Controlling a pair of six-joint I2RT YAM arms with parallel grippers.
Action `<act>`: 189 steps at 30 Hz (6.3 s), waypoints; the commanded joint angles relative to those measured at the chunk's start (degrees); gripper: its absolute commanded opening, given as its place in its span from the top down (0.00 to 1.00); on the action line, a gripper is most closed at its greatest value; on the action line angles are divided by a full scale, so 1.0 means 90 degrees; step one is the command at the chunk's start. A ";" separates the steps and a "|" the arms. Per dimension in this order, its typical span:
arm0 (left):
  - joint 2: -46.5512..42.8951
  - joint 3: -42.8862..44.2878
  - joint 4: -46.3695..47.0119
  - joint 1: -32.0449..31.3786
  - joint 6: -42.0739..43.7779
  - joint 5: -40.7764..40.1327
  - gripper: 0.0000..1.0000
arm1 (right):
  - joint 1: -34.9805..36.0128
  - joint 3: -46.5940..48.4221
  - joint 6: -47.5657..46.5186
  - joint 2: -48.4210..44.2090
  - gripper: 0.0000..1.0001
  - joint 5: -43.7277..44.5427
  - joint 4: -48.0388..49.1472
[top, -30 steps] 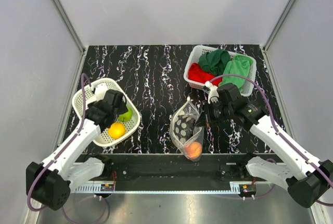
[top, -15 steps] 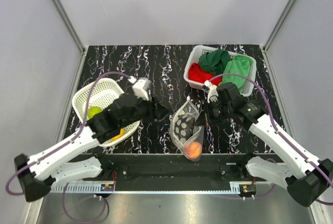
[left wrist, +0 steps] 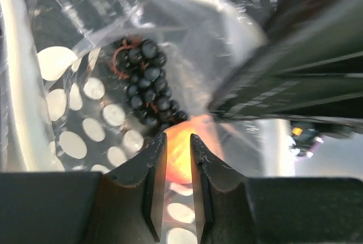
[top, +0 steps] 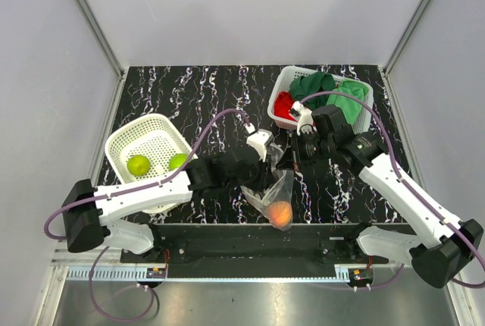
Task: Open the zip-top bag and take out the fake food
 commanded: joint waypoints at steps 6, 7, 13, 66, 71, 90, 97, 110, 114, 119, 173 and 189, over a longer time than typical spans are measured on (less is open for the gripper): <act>0.0421 0.0319 -0.0027 -0.0008 -0.0397 -0.0135 0.75 | 0.0045 0.0374 -0.0072 0.0171 1.00 -0.0324 0.0471; 0.0586 0.0309 0.0003 -0.0008 -0.0417 -0.0047 0.75 | 0.0036 0.0325 -0.0082 0.0084 1.00 -0.0304 0.0471; 0.1319 0.0397 0.0120 -0.0242 -0.0515 0.0539 0.72 | 0.0045 -0.0202 -0.0023 -0.0317 1.00 -0.0138 0.0354; 0.2112 -0.0365 0.0951 -0.0955 -0.1160 -0.1667 0.74 | 0.0045 -0.0984 0.0162 -0.1148 1.00 0.0028 -0.0066; 0.1624 -0.0238 0.0346 -0.1101 -0.0857 -0.1843 1.00 | 0.0046 -0.0974 0.0162 -0.1148 1.00 0.0115 -0.0086; 0.0771 0.0064 -0.1557 -0.1199 -0.1356 -0.3872 1.00 | 0.0046 -0.1082 0.0513 -0.1382 1.00 -0.0206 -0.0379; 0.1252 0.0456 -0.1482 -0.1189 -0.0858 -0.4784 1.00 | 0.0046 -0.1101 0.0582 -0.1490 1.00 0.0105 -0.0593; 0.2218 0.0319 -0.0623 -0.0731 -0.1296 -0.2039 0.67 | 0.0046 -0.1111 0.0582 -0.1460 1.00 -0.0050 -0.0447; 0.2229 0.0329 -0.0466 -0.0682 -0.1150 -0.2048 0.40 | 0.0036 -0.1131 0.0572 -0.1470 1.00 -0.0050 -0.0437; 0.2014 0.0134 -0.0251 -0.0506 -0.1072 -0.1892 0.27 | 0.0046 -0.1170 0.0553 -0.1480 1.00 -0.0080 -0.0427; 0.2122 0.0398 -0.0124 -0.0125 -0.0584 -0.1218 0.65 | 0.0046 -0.1141 0.0504 -0.1324 1.00 -0.0119 -0.0340; -0.0464 0.0661 0.0372 -0.0115 0.0178 -0.1541 1.00 | 0.0046 -0.1199 0.0484 -0.1216 1.00 0.0379 -0.0320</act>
